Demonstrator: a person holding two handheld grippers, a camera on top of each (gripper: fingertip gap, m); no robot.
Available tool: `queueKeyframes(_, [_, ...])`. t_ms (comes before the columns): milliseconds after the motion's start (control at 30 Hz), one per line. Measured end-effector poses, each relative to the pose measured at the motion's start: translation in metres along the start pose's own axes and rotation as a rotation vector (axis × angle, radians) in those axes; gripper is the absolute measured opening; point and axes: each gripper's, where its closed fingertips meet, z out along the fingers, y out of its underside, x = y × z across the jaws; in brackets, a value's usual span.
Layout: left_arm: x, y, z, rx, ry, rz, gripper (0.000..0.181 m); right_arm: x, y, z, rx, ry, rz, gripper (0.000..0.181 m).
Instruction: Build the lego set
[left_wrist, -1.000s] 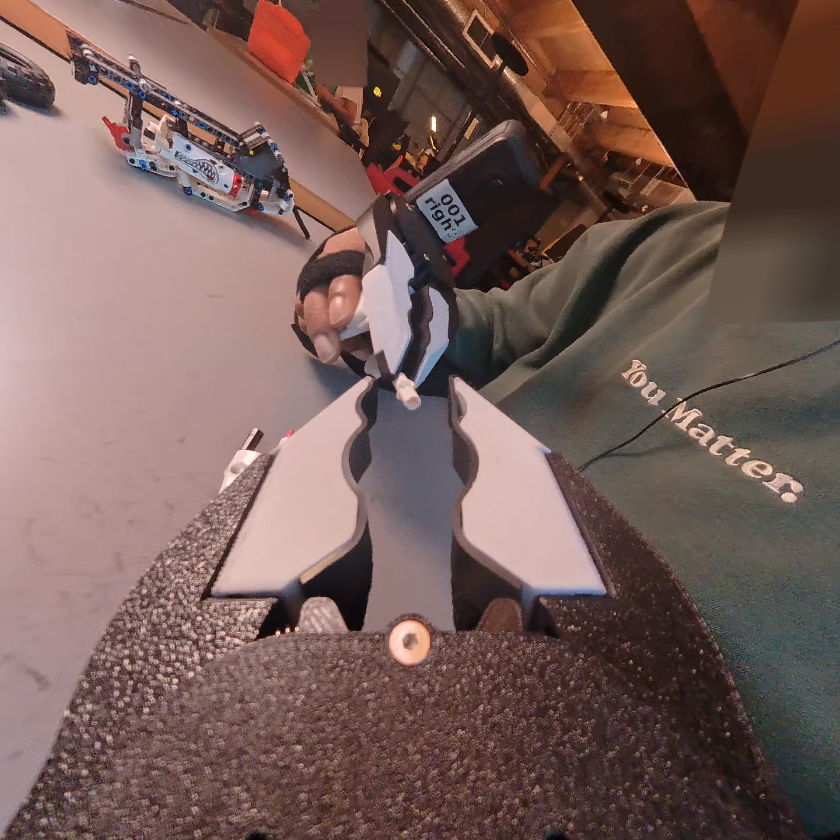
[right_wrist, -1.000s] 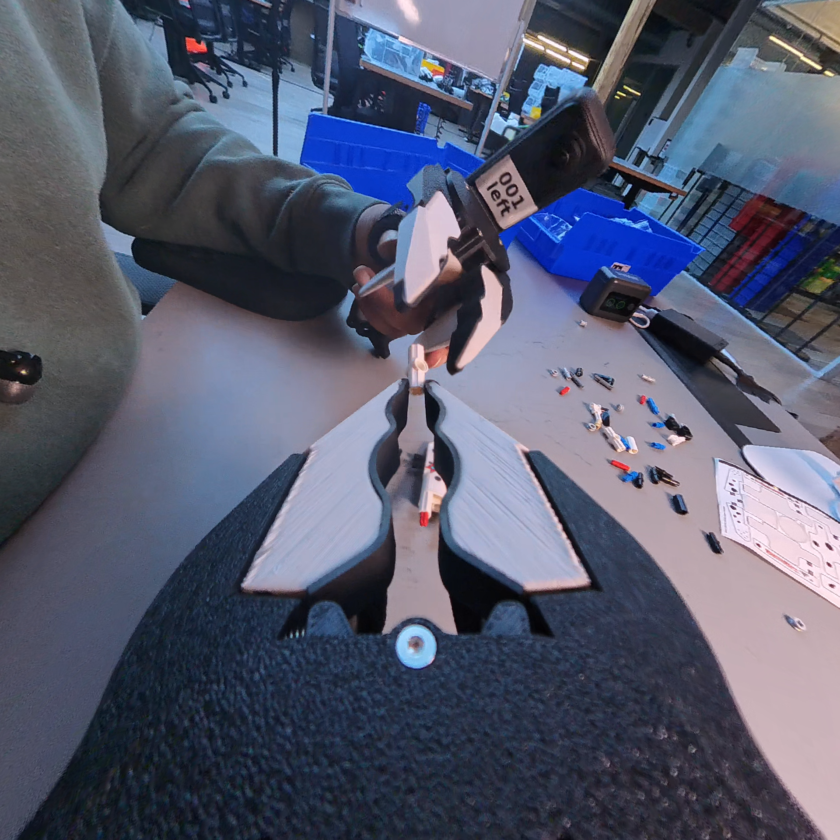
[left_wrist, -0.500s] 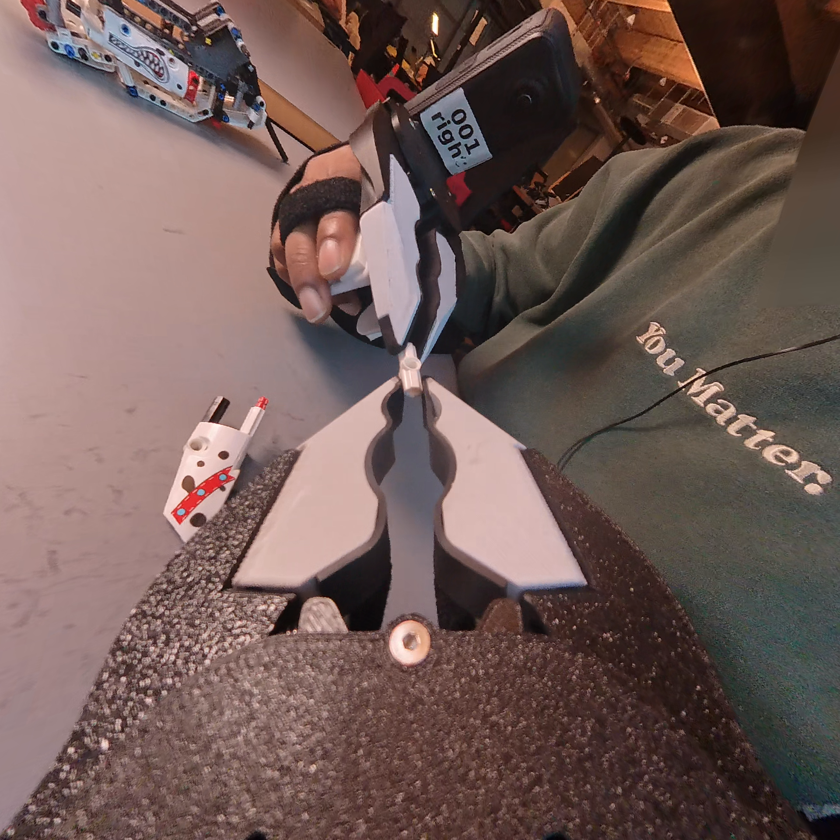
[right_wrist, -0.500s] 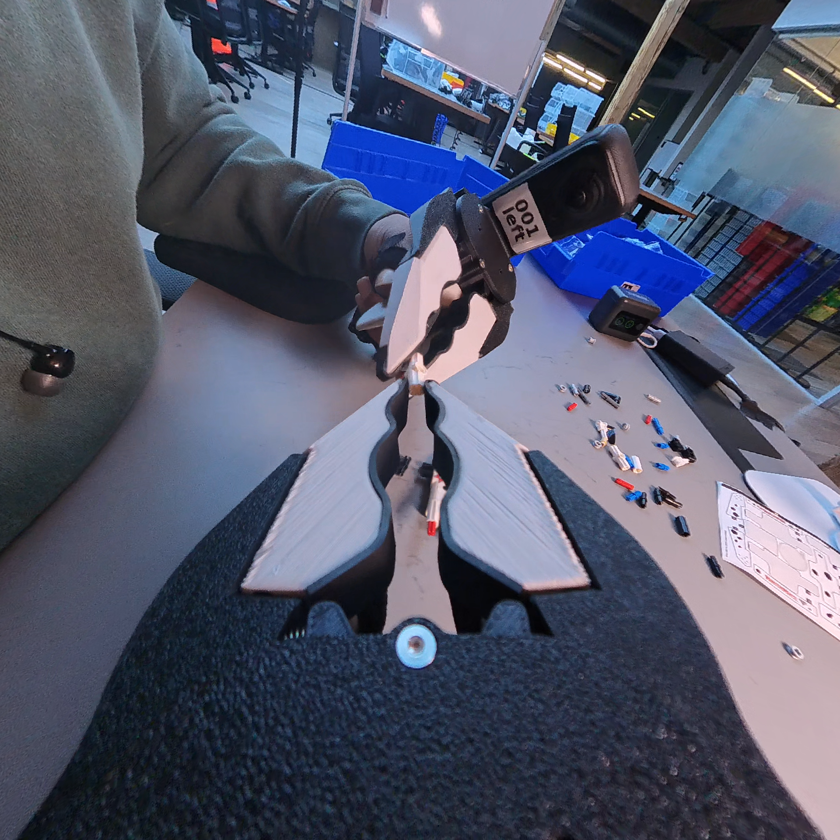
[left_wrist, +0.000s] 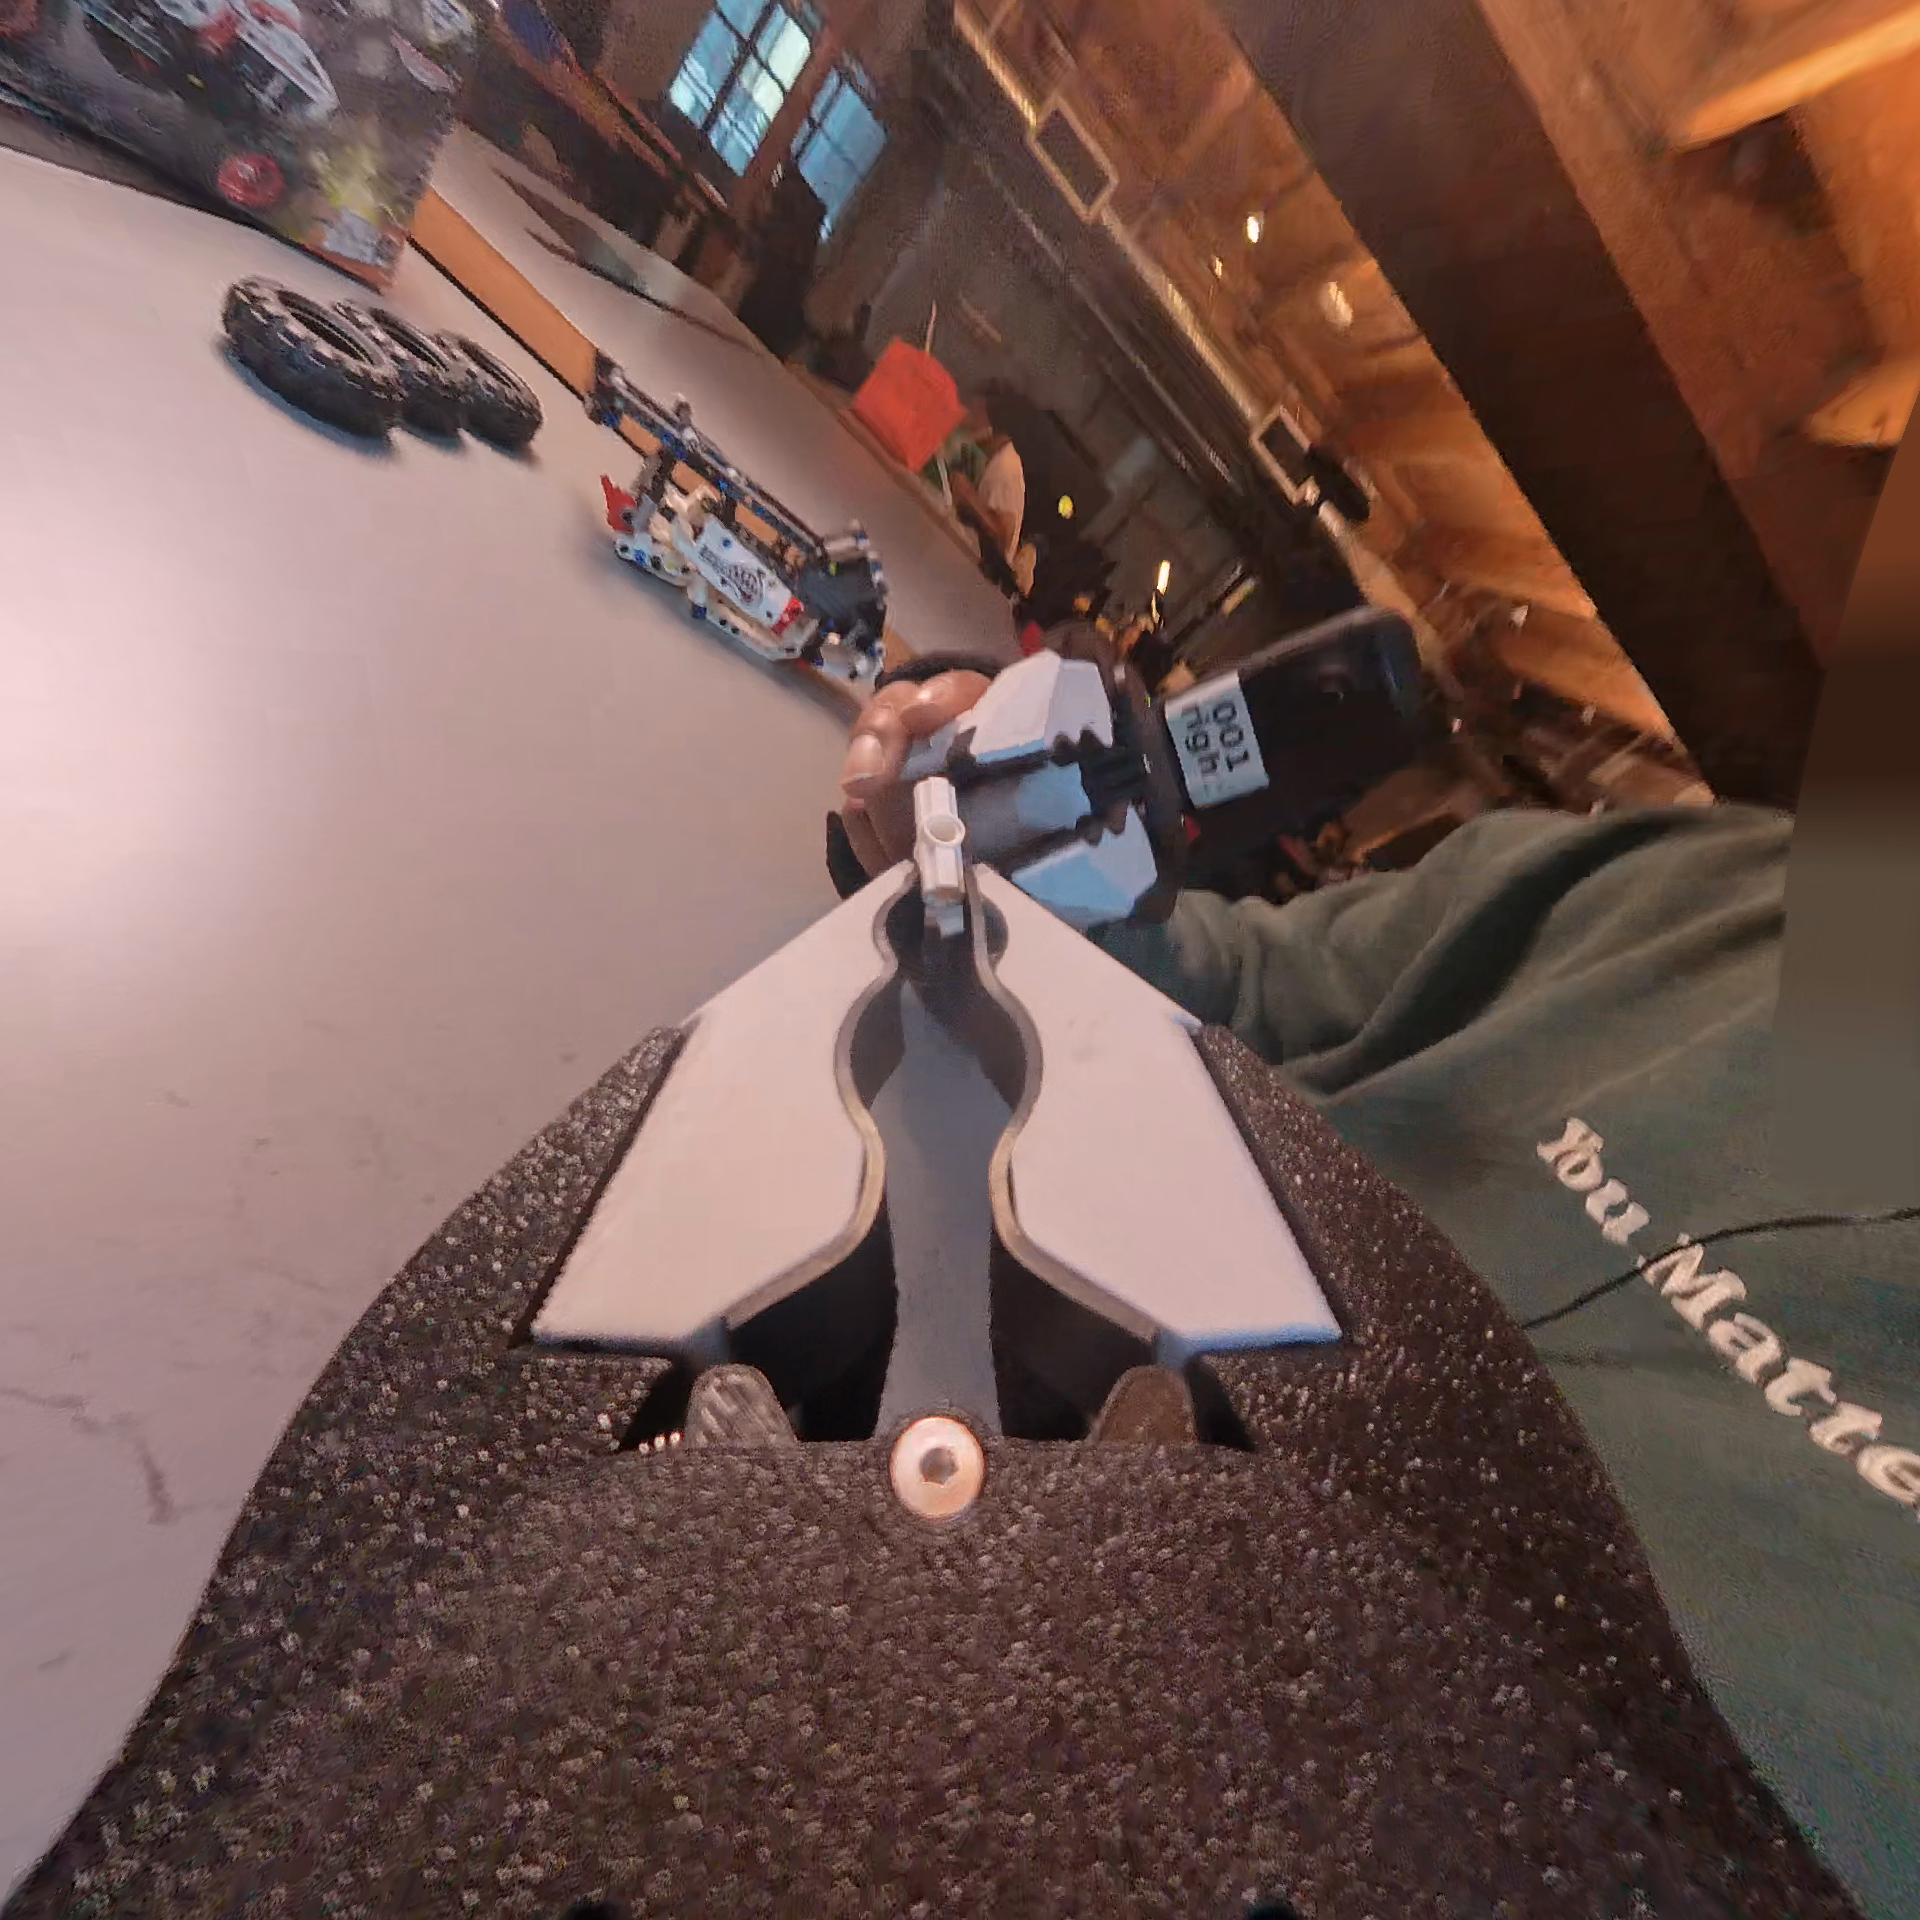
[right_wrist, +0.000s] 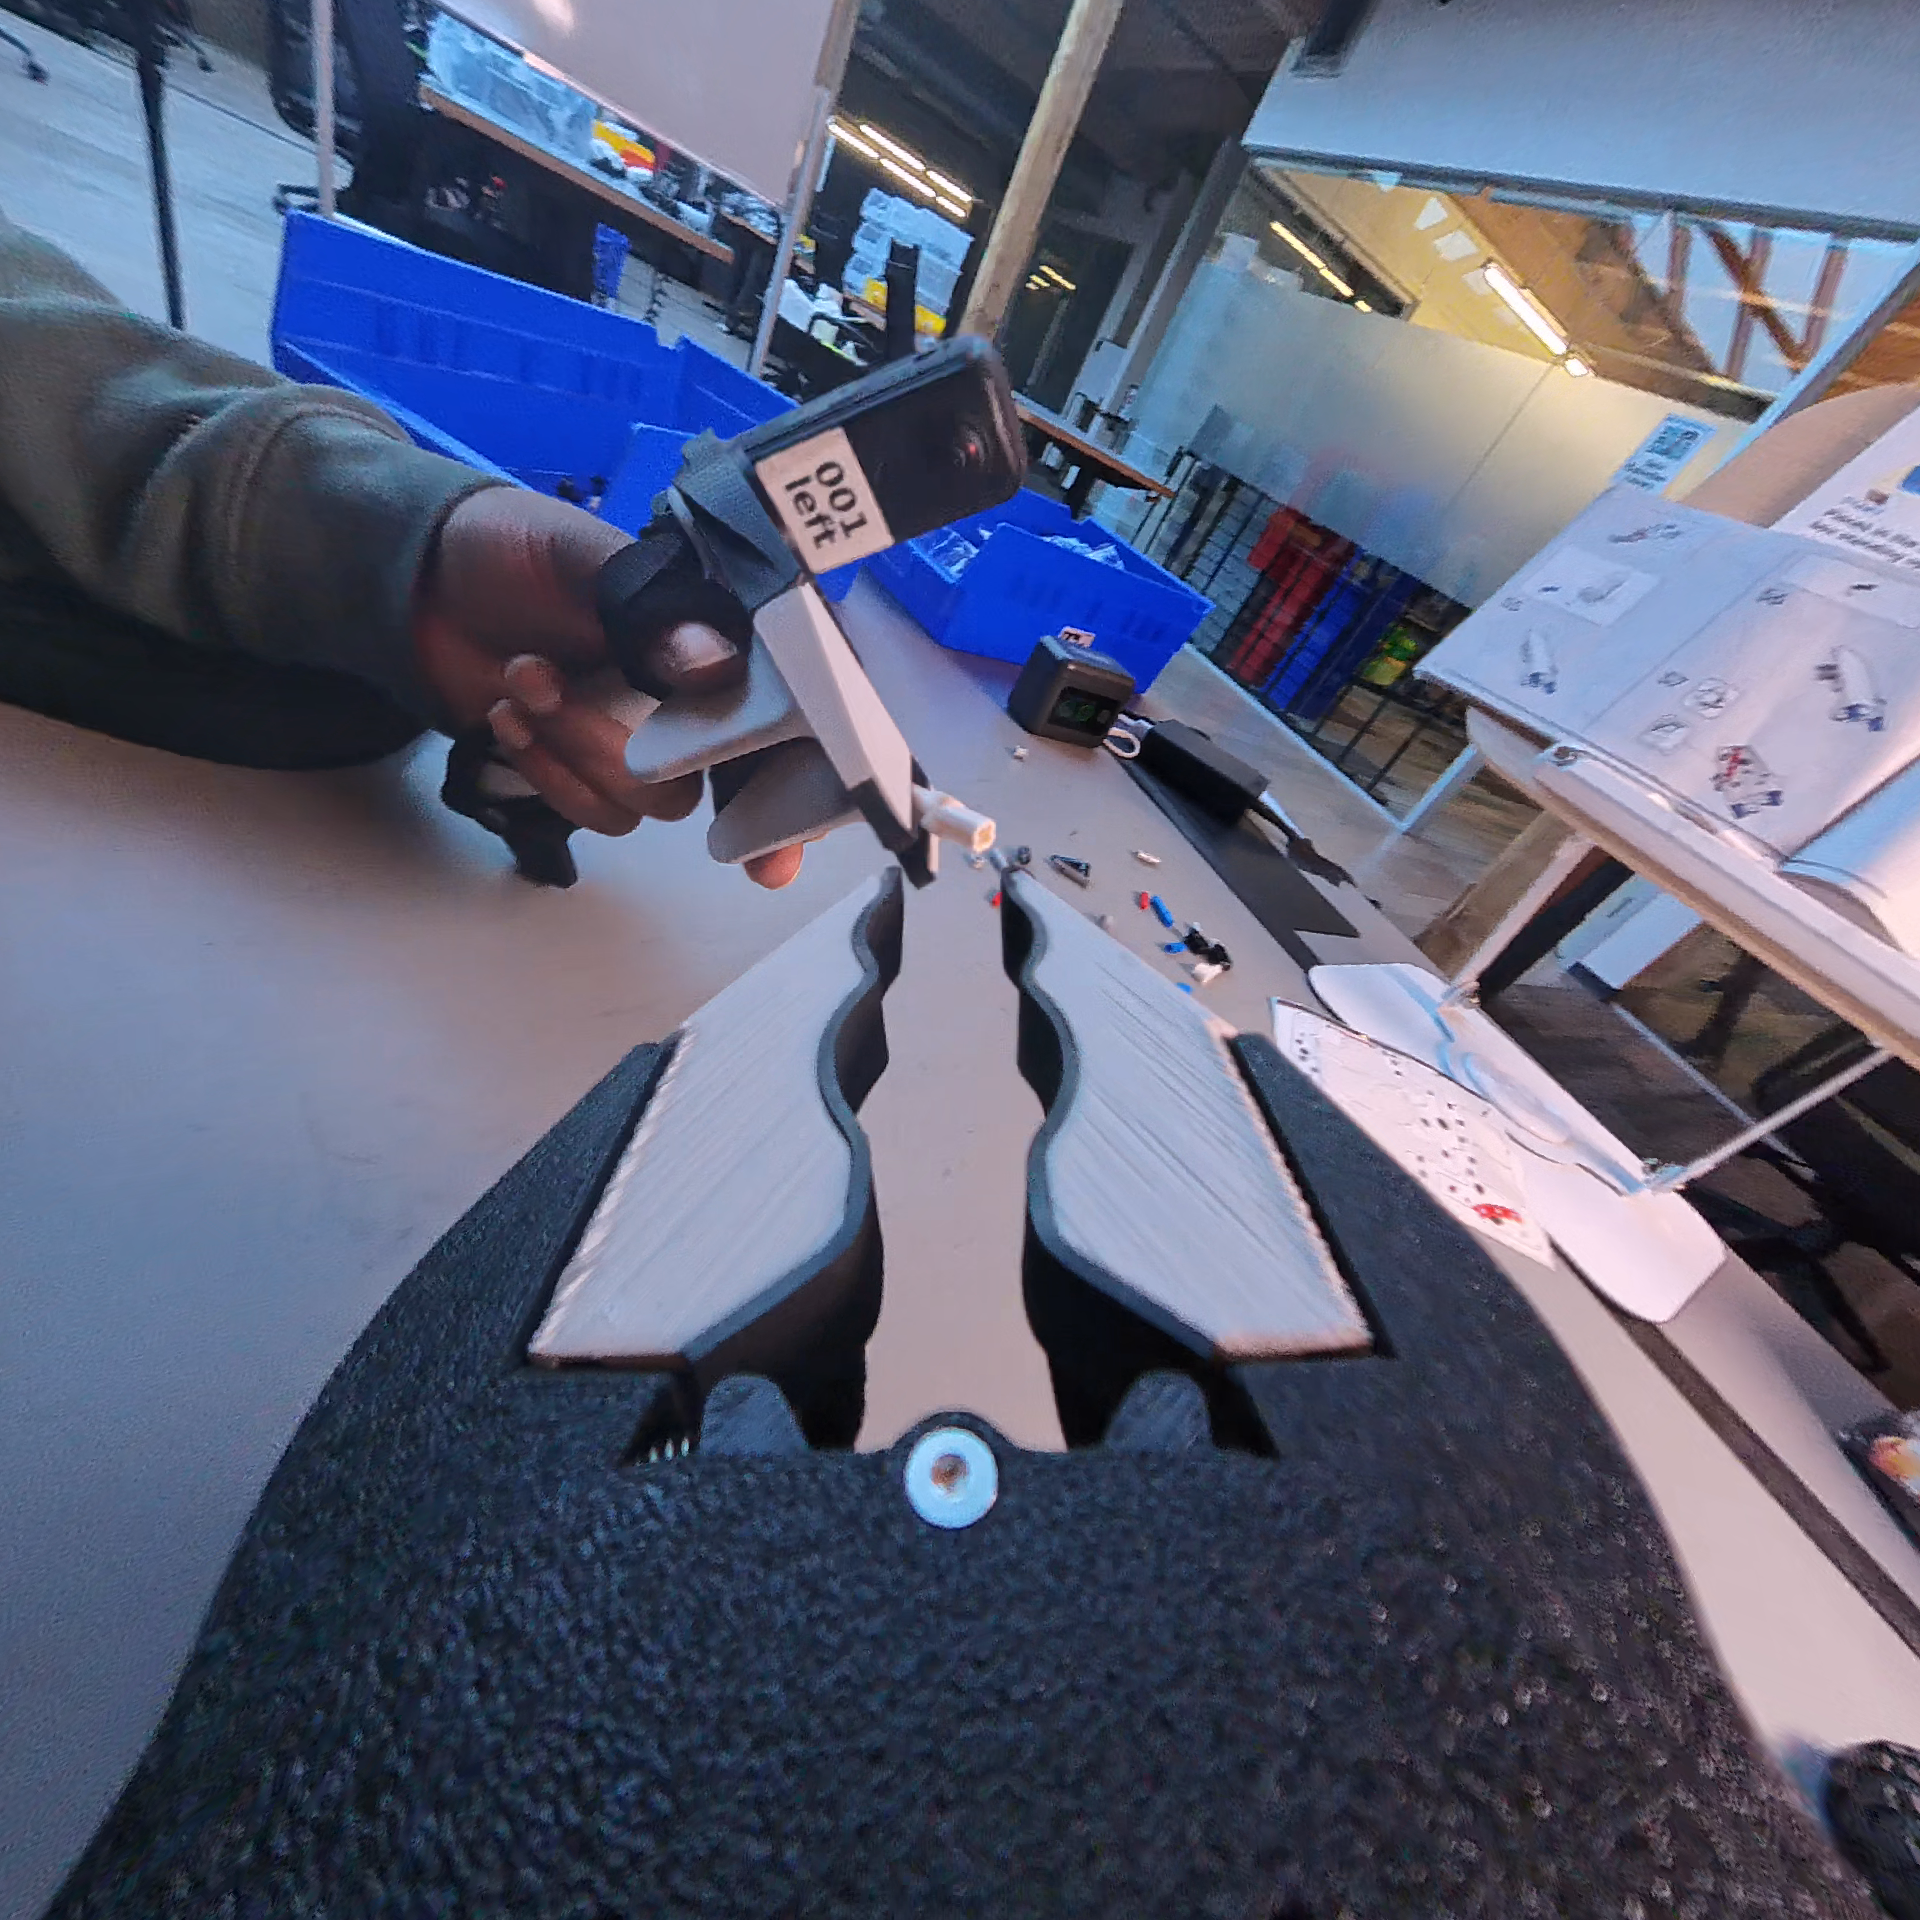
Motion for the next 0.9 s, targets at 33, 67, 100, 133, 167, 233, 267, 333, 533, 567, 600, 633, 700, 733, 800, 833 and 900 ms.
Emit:
queueKeyframes(33, [-0.002, -0.007, -0.001, 0.055, 0.003, -0.046, 0.007, 0.002, -0.002, 0.001, 0.002, 0.022, -0.018, 0.020])
queueKeyframes(67, [-0.003, -0.014, -0.001, 0.104, 0.013, -0.094, 0.007, 0.002, -0.003, 0.004, -0.001, 0.042, -0.038, 0.023])
queueKeyframes(100, [-0.003, -0.018, 0.000, 0.144, 0.026, -0.137, 0.006, 0.002, -0.003, 0.007, -0.014, 0.063, -0.061, 0.026])
queueKeyframes(133, [-0.004, -0.021, 0.001, 0.174, 0.038, -0.175, 0.006, 0.002, -0.002, 0.011, -0.035, 0.085, -0.089, 0.028])
queueKeyframes(167, [-0.004, -0.023, 0.002, 0.196, 0.047, -0.207, 0.006, 0.002, 0.000, 0.016, -0.059, 0.108, -0.117, 0.031])
queueKeyframes(233, [-0.004, -0.023, 0.005, 0.229, 0.059, -0.258, 0.006, 0.001, 0.004, 0.023, -0.095, 0.141, -0.160, 0.038])
queueKeyframes(267, [-0.004, -0.023, 0.006, 0.242, 0.064, -0.279, 0.006, 0.001, 0.005, 0.026, -0.107, 0.157, -0.174, 0.040])
queueKeyframes(333, [-0.005, -0.022, 0.007, 0.260, 0.064, -0.300, 0.006, 0.003, 0.005, 0.029, -0.116, 0.190, -0.189, 0.042])
queueKeyframes(533, [-0.005, -0.018, 0.007, 0.241, 0.051, -0.293, 0.006, 0.008, 0.000, 0.027, -0.093, 0.210, -0.177, 0.047])
queueKeyframes(567, [-0.006, -0.016, 0.008, 0.230, 0.048, -0.291, 0.006, 0.005, -0.001, 0.027, -0.086, 0.192, -0.173, 0.048])
queueKeyframes(600, [-0.006, -0.014, 0.009, 0.219, 0.038, -0.281, 0.006, 0.003, -0.001, 0.027, -0.082, 0.178, -0.169, 0.048])
queueKeyframes(633, [-0.004, -0.010, 0.011, 0.189, 0.042, -0.267, 0.006, 0.000, 0.000, 0.028, -0.081, 0.160, -0.158, 0.048])
queueKeyframes(700, [0.000, -0.003, 0.015, 0.131, 0.048, -0.233, 0.006, -0.006, -0.002, 0.028, -0.059, 0.104, -0.114, 0.052])
queueKeyframes(733, [0.003, 0.001, 0.016, 0.100, 0.052, -0.213, 0.006, -0.009, -0.005, 0.025, -0.034, 0.057, -0.081, 0.052])
queueKeyframes(800, [0.003, 0.005, 0.015, 0.058, 0.011, -0.134, 0.006, -0.015, -0.012, 0.016, 0.021, -0.078, 0.085, 0.051])
queueKeyframes(833, [0.003, 0.008, 0.015, 0.025, -0.010, -0.077, 0.006, -0.016, -0.016, 0.010, 0.053, -0.144, 0.188, 0.048])
queueKeyframes(900, [0.004, 0.012, 0.015, -0.034, -0.056, 0.040, 0.006, -0.006, -0.020, 0.000, 0.100, -0.187, 0.358, 0.044])
